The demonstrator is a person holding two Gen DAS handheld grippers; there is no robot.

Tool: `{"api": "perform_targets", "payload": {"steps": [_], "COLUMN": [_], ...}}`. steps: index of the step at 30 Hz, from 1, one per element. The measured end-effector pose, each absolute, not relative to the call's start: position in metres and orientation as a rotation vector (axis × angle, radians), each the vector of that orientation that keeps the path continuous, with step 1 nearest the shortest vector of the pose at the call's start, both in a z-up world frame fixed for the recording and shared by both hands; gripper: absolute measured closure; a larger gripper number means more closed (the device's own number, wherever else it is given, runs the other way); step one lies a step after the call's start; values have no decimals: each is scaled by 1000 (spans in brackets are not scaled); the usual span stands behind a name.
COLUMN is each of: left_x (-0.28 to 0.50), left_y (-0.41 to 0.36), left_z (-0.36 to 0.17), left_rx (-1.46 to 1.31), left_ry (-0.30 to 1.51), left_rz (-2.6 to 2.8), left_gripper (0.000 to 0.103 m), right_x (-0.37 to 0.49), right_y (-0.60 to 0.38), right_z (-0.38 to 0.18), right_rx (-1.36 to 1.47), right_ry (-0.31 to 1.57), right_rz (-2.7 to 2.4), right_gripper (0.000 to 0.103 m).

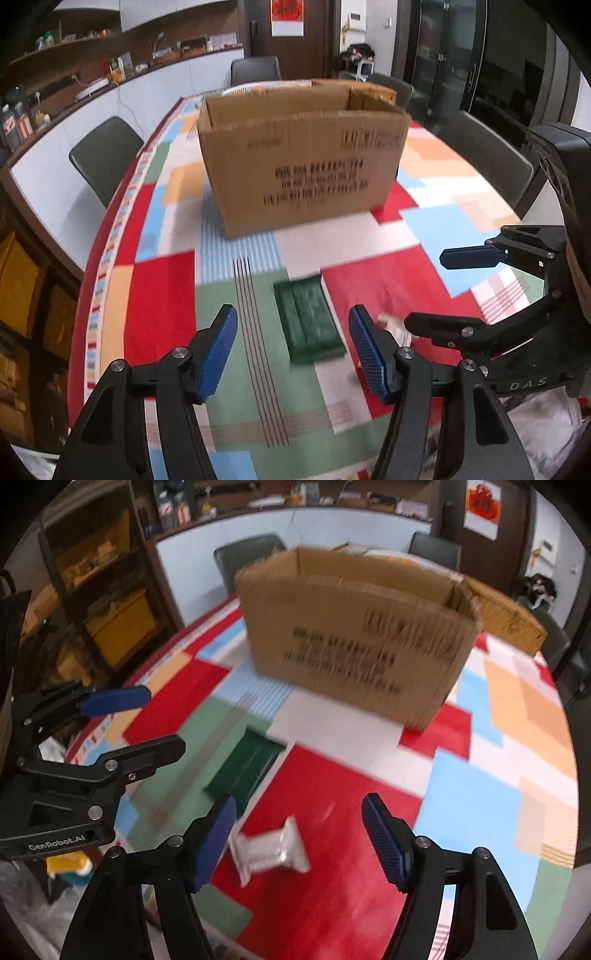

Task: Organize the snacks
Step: 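Move both tools back over the green pack and white pack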

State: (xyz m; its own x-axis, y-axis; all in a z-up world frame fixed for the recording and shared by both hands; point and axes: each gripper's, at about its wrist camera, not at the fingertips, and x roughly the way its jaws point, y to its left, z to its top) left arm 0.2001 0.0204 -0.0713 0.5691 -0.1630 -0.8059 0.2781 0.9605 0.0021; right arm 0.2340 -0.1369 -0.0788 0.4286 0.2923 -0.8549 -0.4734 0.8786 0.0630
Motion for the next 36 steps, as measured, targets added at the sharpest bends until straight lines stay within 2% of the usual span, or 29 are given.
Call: {"api": "perform_targets", "payload": {"steps": [13, 30, 36], "left_x": [189, 194, 194], "left_y": [25, 29, 33], "left_z": [-110, -115, -115], "left_rx": [105, 134, 124], "left_ry": [1065, 1043, 1039], "left_rz": [-245, -218, -207], "left_gripper": [39, 37, 37], "right_x": [218, 231, 242], "right_y": [-118, -134, -130], "right_z": [-132, -146, -152], "right_rx": [-291, 6, 46], "right_ry": [1217, 1298, 1326], "right_rz": [573, 493, 473], "right_gripper": [28, 30, 34]}}
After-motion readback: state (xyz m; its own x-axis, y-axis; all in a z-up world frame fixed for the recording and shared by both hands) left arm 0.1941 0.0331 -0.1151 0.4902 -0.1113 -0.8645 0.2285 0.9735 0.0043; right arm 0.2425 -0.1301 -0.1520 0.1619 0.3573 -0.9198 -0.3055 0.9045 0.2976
